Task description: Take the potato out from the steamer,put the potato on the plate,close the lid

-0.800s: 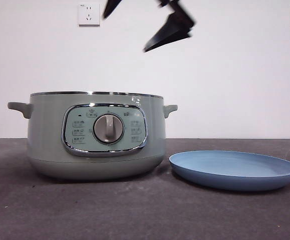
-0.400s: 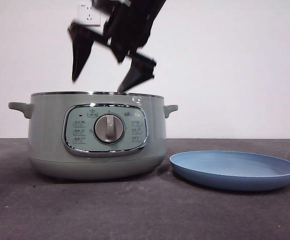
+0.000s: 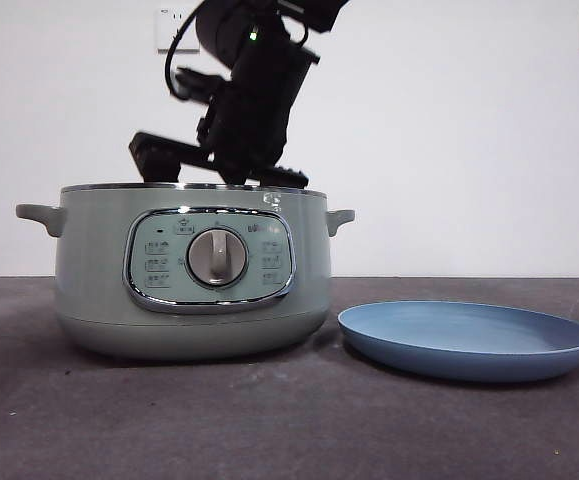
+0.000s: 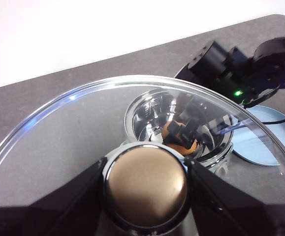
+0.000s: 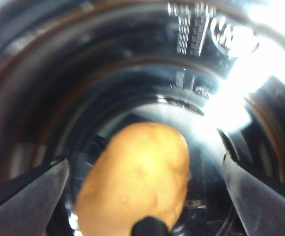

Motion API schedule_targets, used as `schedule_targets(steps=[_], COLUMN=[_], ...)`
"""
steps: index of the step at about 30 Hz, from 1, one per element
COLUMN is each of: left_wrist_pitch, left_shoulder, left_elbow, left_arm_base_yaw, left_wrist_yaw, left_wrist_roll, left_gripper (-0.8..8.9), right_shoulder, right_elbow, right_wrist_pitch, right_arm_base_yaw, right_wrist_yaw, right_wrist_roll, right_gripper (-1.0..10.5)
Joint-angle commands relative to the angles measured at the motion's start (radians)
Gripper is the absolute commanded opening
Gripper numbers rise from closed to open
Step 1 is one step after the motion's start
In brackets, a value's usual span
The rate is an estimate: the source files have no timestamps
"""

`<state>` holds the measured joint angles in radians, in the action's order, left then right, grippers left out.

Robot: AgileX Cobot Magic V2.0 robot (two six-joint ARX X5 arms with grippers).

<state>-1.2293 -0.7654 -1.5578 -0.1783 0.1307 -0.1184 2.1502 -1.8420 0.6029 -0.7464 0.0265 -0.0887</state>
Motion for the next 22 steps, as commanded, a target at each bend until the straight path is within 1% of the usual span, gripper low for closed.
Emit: schedule_targets(steps=[1, 4, 9, 11, 16, 20, 22], left_wrist_pitch=[0.038, 0.038, 0.037, 0.037, 0.037, 0.038, 0.038], left_shoulder=[0.01, 0.01, 0.01, 0.01, 0.01, 0.01, 0.01], left_elbow=[-0.014, -0.014, -0.014, -0.014, -0.014, -0.014, -0.014], left_arm_base_yaw=[0.003, 0.003, 0.003, 0.003, 0.003, 0.003, 0.003], left_wrist_yaw=[0.005, 0.005, 0.005, 0.005, 0.005, 0.006, 0.006], left_wrist_roll=[0.011, 0.011, 0.011, 0.011, 0.011, 0.011, 0.011], left_gripper=[-0.12, -0.12, -0.12, -0.12, -0.12, -0.12, -0.12], right_shoulder=[0.023, 0.027, 0.03, 0.033, 0.036, 0.036, 0.035], right_elbow=[-0.001, -0.001, -0.001, -0.001, -0.001, -0.001, -0.001], right_wrist_pitch=[-0.008, -0.015, 0.002, 0.008, 0.024, 0.019, 0.009], right_arm_base_yaw=[-0.005, -0.008, -0.008, -0.008, -0.008, -0.009, -0.009], right_wrist_yaw=[-0.004, -0.008, -0.007, -0.006, -0.002, 0.001, 0.001], right_wrist_roll=[0.003, 0.0, 0.0, 0.0, 0.0, 0.0, 0.0], right_gripper=[6.6, 6.4, 4.6, 3.7, 1.7, -0.1, -0.2])
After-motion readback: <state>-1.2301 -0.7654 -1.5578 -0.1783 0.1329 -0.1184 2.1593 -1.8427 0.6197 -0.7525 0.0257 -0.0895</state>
